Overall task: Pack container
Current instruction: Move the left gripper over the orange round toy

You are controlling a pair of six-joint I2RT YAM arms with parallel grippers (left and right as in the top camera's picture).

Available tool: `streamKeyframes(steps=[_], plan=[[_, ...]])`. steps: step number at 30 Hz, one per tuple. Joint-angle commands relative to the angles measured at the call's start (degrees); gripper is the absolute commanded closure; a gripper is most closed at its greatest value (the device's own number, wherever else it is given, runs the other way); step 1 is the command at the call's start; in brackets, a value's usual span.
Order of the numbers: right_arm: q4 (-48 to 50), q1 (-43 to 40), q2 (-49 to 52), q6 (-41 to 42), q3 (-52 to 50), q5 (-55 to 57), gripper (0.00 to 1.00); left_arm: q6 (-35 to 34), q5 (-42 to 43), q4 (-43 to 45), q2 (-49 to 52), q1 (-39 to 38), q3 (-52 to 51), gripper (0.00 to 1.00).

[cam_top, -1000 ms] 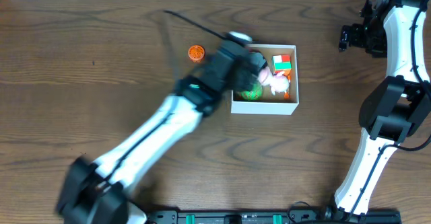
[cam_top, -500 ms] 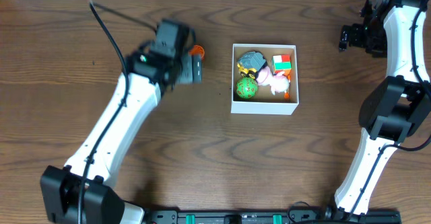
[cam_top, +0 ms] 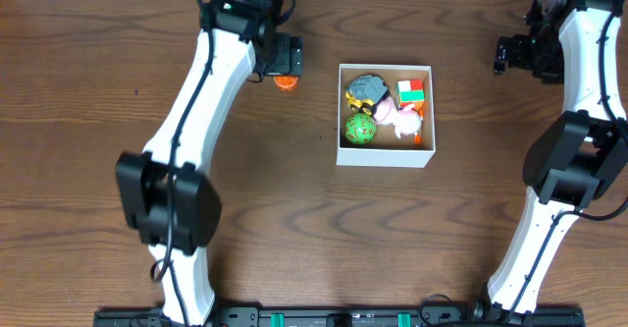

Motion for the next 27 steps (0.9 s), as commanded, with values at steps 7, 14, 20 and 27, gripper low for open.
streamKeyframes(steps=[7,14,20,27], plan=[[0.1,-0.4,-0.7,0.8,-0.2,0.0,0.01,1.0,1.5,2.6,4.5,1.8,1.7,0.02],[0.1,-0.4,-0.7,0.8,-0.2,0.0,0.01,1.0,1.5,5.1,8.7,1.4,1.7,0.02],[0.1,-0.4,-0.7,0.8,-0.2,0.0,0.01,1.4,1.5,6.8,11.2,1.4,1.7,0.02],[0.1,-0.4,-0.7,0.8,-0.2,0.0,0.01,1.9,1.5,9.7,13.2,1.1,1.7,0.02]])
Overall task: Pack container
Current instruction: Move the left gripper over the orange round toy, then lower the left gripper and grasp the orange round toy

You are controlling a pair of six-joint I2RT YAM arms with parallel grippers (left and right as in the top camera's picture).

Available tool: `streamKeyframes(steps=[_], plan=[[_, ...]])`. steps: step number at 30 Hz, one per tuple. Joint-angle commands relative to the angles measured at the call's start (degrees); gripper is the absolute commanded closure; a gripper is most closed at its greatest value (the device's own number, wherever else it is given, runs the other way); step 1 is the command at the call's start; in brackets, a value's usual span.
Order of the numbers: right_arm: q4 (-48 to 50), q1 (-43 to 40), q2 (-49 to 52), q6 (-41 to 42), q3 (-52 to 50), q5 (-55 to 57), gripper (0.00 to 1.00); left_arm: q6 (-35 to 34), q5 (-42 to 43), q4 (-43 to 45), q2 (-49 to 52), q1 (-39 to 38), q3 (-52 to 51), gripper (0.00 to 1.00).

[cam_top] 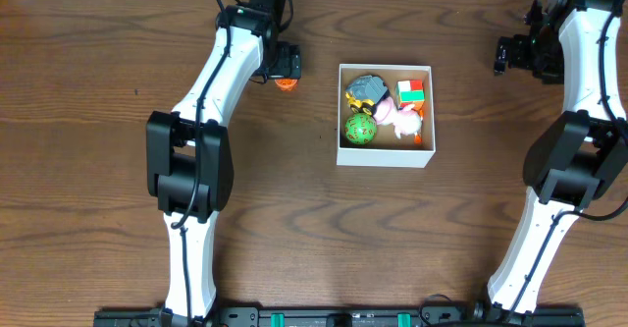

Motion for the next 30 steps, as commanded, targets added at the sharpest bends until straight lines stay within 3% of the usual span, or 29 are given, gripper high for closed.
streamKeyframes(steps=[1,30], plan=[[0.1,-0.4,-0.7,0.8,-0.2,0.0,0.01,1.7,0.2,0.7,1.7,-0.3,1.0,0.02],[0.1,-0.4,-0.7,0.8,-0.2,0.0,0.01,5.5,0.9,8.2,2.4,-1.1,1.0,0.02]])
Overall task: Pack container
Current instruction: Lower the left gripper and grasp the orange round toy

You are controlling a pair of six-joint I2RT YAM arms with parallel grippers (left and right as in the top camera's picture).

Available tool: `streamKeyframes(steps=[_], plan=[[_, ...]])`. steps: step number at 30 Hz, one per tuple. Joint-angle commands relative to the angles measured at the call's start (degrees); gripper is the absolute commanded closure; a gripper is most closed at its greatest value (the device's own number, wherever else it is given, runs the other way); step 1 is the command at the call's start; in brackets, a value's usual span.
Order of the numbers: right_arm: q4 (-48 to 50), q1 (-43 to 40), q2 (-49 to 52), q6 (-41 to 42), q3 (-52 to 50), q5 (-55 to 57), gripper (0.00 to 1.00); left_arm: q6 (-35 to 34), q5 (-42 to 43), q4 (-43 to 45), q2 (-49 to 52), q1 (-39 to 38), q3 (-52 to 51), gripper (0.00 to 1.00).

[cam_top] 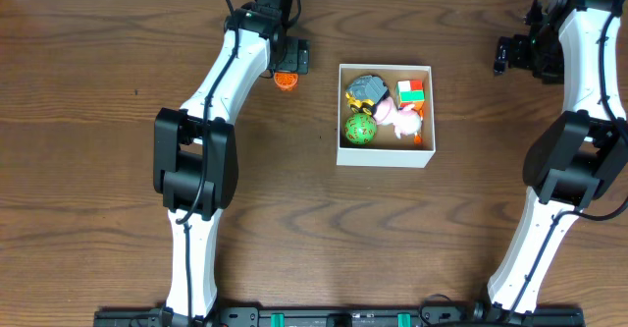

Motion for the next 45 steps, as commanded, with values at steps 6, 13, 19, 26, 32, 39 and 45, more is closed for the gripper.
streamKeyframes(steps=[6,13,19,26,32,39,45], plan=[[0.2,-0.4,-0.7,0.8,-0.2,0.0,0.01,1.4,1.2,1.0,1.2,0.0,1.0,0.02],[0.2,-0.4,-0.7,0.8,-0.2,0.0,0.01,1.8,2.4,1.8,4.0,-0.3,1.0,0.02],[0.2,-0.4,-0.7,0.8,-0.2,0.0,0.01,1.7,2.4,1.9,4.8,-0.3,1.0,0.02],[0.2,-0.4,-0.7,0.8,-0.2,0.0,0.01,1.7,2.4,2.0,4.9,-0.3,0.9,0.01],[0.2,-0.4,-0.7,0.8,-0.2,0.0,0.01,1.8,2.4,2.1,5.1,-0.8,0.4,0.01],[0.2,-0.4,-0.7,0.8,-0.2,0.0,0.01,2.4,2.4,2.3,5.1,-1.2,0.1,0.01],[0.2,-0.4,-0.7,0.8,-0.2,0.0,0.01,2.4,2.4,2.2,5.4,-1.2,0.1,0.02]])
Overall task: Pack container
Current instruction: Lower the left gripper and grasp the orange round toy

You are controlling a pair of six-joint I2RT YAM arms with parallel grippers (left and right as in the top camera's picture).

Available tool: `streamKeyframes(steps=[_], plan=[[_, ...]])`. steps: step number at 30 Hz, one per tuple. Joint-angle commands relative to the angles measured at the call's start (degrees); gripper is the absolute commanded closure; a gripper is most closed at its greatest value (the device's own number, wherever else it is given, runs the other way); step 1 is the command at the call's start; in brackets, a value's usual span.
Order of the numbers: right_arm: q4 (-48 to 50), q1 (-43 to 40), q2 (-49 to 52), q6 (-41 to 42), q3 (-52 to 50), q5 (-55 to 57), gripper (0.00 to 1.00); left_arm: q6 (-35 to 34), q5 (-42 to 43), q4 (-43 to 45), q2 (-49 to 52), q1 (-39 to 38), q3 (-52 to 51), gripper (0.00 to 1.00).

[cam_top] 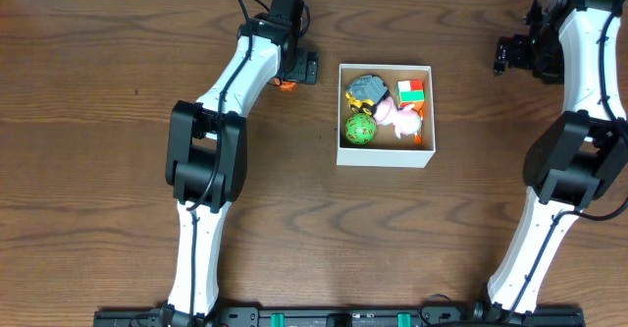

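Observation:
A white box [340,111] stands right of the table's middle. It holds a green ball [360,129], a grey and yellow toy [366,89], a pink toy [401,119] and a red, white and green cube [412,93]. A small orange object [286,84] lies on the table just left of the box, half hidden under my left gripper [301,69]. That gripper hangs over the object's upper right side, and its jaws do not show. My right gripper [506,54] is held far off at the back right, away from the box.
The left arm stretches from the front left up to the back of the wooden table [98,121]. The right arm stands along the right edge. The box's left wall is a short way right of the left gripper.
My left gripper has shifted a little to the right, toward the box, and now covers more of the orange object. The object, the box and the right arm are where they were.
At first my left gripper sat just above and left of the orange object. Over the following moments the gripper and the arm's elbow stood further right each time, and the gripper now overlaps the object. The object, the box's contents and the right arm stayed put.

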Motion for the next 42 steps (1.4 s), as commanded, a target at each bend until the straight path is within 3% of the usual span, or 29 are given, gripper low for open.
streamKeyframes(steps=[1,31,35,37,42], plan=[[0.1,-0.4,-0.7,0.8,-0.2,0.0,0.01,0.8,-0.1,0.0,0.7,0.1,0.1,0.02],[0.2,-0.4,-0.7,0.8,-0.2,0.0,0.01,0.8,-0.1,0.5,2.6,0.1,0.1,0.01],[0.2,-0.4,-0.7,0.8,-0.2,0.0,0.01,0.8,-0.1,0.5,2.7,0.1,0.1,0.07],[0.1,-0.4,-0.7,0.8,-0.2,0.0,0.01,0.8,-0.1,0.5,2.8,0.1,0.1,0.14],[0.1,-0.4,-0.7,0.8,-0.2,0.0,0.01,0.8,-0.1,0.5,2.9,0.1,0.1,0.16]])
